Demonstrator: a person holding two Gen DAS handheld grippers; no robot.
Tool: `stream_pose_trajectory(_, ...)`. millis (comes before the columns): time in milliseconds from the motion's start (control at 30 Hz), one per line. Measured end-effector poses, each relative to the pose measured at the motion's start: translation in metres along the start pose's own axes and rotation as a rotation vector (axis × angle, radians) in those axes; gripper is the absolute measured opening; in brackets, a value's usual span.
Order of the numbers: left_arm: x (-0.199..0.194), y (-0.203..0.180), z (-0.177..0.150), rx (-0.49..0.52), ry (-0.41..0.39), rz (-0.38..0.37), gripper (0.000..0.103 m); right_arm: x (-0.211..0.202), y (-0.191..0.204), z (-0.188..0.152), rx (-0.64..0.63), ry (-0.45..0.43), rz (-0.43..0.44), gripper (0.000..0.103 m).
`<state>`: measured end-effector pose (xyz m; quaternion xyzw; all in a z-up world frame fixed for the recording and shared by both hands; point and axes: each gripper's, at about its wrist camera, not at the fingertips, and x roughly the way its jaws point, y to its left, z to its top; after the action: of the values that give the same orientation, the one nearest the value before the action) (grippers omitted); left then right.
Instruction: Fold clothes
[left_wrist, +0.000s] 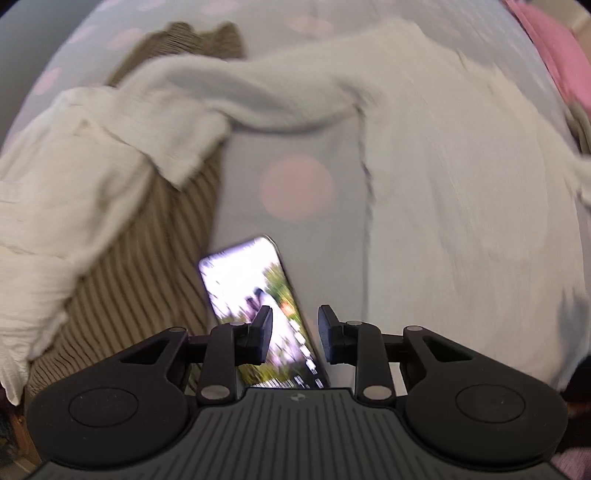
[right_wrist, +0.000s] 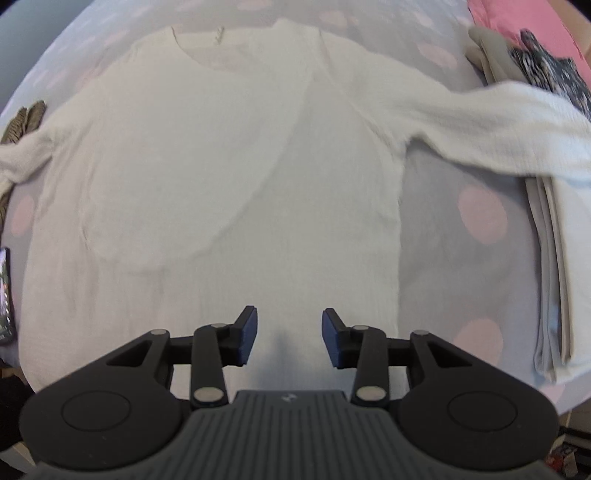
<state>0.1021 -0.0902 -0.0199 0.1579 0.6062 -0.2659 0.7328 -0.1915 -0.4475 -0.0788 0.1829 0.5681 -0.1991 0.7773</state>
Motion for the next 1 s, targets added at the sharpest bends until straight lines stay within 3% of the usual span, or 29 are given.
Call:
stream_pose_trajectory(167, -0.001, 0.041, 0.044, -0.142, -0.131, 0.019, 0.036, -0.003, 0.026, 0.038, -0.021, -0.076, 0.016, 0.049)
stream_pose_trajectory(333, 0.014, 0.076, 0.074, -0.270, -0.230, 0.029, 0.036, 0.010, 0.055, 0.070, -0.018, -0.114, 0.074, 0.051)
stream_pose_trajectory(533, 0.042, 0.111, 0.094, -0.396, -0.251, 0.042, 0.036, 0.038, 0.084, 0.083, -0.097, -0.142, 0.120, 0.053)
stream_pose_trajectory(733, 0.062, 0.121, 0.099, -0.433, -0.231, 0.073, 0.036, 0.063, 0.095, 0.094, -0.117, -0.125, 0.126, 0.053)
stream_pose_trajectory(800, 0.066, 0.120, 0.101, -0.432, -0.234, 0.081, 0.031, 0.069, 0.098, 0.098, -0.114, -0.122, 0.131, 0.053)
stream_pose_trajectory(867, 0.064, 0.116, 0.103, -0.415, -0.250, 0.092, 0.005, 0.072, 0.101, 0.100, -0.125, -0.130, 0.131, 0.053)
stream_pose_trajectory(1000, 0.043, 0.105, 0.109, -0.399, -0.311, 0.089, 0.000, 0.072, 0.105, 0.101, -0.144, -0.143, 0.131, 0.053)
